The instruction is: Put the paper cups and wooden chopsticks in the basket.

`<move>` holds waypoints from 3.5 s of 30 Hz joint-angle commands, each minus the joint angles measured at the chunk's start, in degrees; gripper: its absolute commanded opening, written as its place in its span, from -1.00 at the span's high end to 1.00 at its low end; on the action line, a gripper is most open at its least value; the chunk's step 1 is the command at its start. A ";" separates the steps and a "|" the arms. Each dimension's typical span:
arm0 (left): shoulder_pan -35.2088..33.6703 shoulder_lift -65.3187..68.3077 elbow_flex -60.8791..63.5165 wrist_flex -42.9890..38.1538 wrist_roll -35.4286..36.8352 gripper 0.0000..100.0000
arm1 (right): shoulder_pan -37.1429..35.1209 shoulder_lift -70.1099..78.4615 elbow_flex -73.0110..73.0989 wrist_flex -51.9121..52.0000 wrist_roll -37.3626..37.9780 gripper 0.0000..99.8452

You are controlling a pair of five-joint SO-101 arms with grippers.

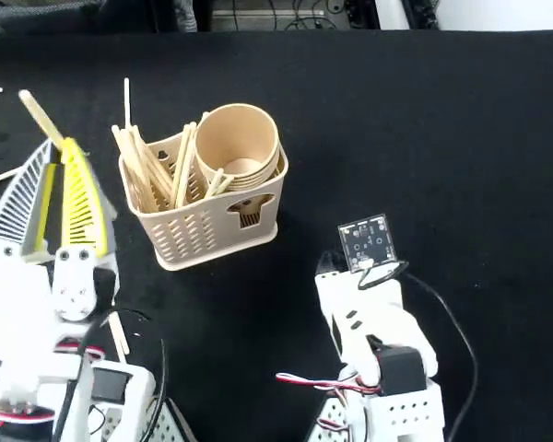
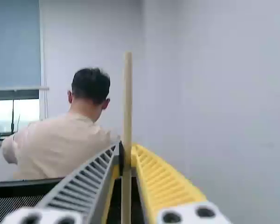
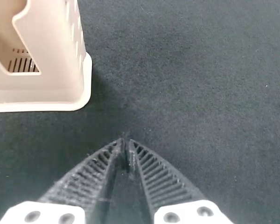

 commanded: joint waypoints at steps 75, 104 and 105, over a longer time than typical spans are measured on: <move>-22.64 -11.43 15.52 13.71 14.95 0.94 | -19.78 15.08 -28.35 12.31 10.99 0.67; -46.20 -11.08 25.89 24.18 22.33 0.94 | -58.46 73.19 -59.38 15.03 9.67 0.47; -47.69 -11.08 26.68 23.12 24.09 0.94 | -59.08 74.51 -59.38 13.36 9.67 0.44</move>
